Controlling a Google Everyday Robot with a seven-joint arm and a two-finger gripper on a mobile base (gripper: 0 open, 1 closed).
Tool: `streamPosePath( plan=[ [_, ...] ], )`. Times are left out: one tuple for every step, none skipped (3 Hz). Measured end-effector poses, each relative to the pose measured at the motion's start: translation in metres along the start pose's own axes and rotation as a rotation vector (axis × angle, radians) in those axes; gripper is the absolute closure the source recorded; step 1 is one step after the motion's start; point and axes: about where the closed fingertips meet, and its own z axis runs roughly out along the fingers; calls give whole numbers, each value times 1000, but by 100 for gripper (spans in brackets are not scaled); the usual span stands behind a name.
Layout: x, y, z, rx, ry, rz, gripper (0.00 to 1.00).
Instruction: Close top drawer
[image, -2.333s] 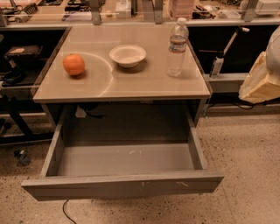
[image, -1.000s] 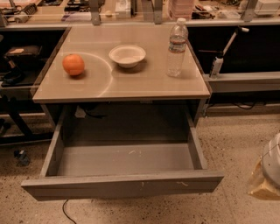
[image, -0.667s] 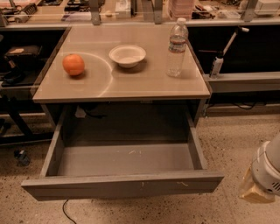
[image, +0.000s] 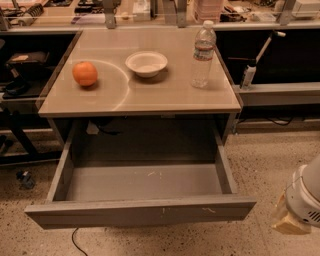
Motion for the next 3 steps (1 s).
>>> streamPosePath(
  plan=[
    [-23, 3, 33, -12, -52, 40, 100],
    [-53, -11, 60, 6, -94, 57, 100],
    [-75, -25, 78, 17, -113, 61, 100]
  ],
)
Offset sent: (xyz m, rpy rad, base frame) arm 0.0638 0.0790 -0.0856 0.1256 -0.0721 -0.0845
